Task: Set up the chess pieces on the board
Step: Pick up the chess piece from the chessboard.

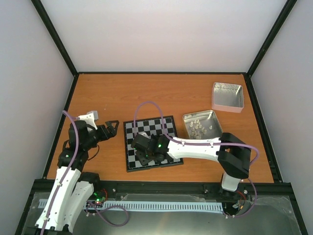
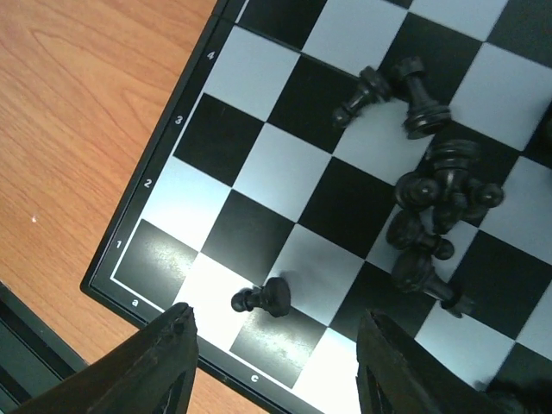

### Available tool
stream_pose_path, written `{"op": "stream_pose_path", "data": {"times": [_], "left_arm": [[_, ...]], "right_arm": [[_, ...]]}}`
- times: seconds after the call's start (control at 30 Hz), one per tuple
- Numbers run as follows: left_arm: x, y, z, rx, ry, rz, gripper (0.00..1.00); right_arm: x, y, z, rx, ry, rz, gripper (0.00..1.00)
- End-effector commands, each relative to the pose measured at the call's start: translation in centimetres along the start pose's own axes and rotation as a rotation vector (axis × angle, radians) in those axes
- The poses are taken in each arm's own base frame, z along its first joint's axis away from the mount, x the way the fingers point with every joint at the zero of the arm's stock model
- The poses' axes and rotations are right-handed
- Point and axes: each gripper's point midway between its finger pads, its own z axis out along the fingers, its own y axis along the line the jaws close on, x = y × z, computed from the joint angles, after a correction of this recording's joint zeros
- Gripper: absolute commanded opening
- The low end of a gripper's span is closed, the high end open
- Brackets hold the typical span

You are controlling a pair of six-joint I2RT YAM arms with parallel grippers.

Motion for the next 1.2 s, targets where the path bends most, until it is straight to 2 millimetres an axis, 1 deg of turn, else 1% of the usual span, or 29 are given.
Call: {"op": "stream_pose_path", "data": {"times": [0.0,0.07,0.23,0.33,0.43,0.53,0.67,0.8,0.9,1.07,1.17], "left_arm": [[-1.8,-1.1,-1.0,0.014,-0.074,0.037,0.99],[-2.1,-1.1,-1.4,0.009,-0.098,0.039,0.99],[-2.7,-0.8,-2.1,-0.035,-0.132,0.026,1.0],[-3.1,-1.3,-3.1,-0.035,-0.167,0.039,1.0],[-4.0,-1.5,-4.4,-0.051,-0.224,0.049,1.0],[-4.6,-2.0,-5.4,-0.039,-0.266,0.07,1.0],[-5.1,-1.9,-6.3,-0.054,-0.313,0.078,1.0],[-5.3,-1.3,-6.7,-0.095,-0.343,0.064,1.0],[-5.5,-0.8,-7.1,-0.123,-0.363,0.052,1.0],[-5.5,-0.9,-7.2,-0.117,-0.37,0.052,1.0],[-5.5,-0.9,-7.3,-0.117,-0.372,0.052,1.0]], "right_arm": [[0.8,0.5,0.3,0.048,0.052,-0.033,0.52],[1.2,0.7,0.7,0.06,0.083,-0.008,0.52],[1.7,0.3,0.6,0.102,0.116,0.132,0.49],[1.2,0.9,0.9,0.099,0.116,0.197,0.53],[0.6,1.1,1.2,0.117,0.102,0.284,0.48],[0.1,0.5,1.3,0.139,0.048,0.402,0.4],[0.5,-0.8,1.2,0.197,0.024,0.519,0.41],[0.9,-0.5,1.7,0.183,0.042,0.548,0.41],[1.6,-0.2,2.6,0.181,0.074,0.565,0.35],[1.4,0.3,3.3,0.173,0.085,0.558,0.34],[2.0,0.4,3.8,0.18,0.112,0.562,0.34]]}}
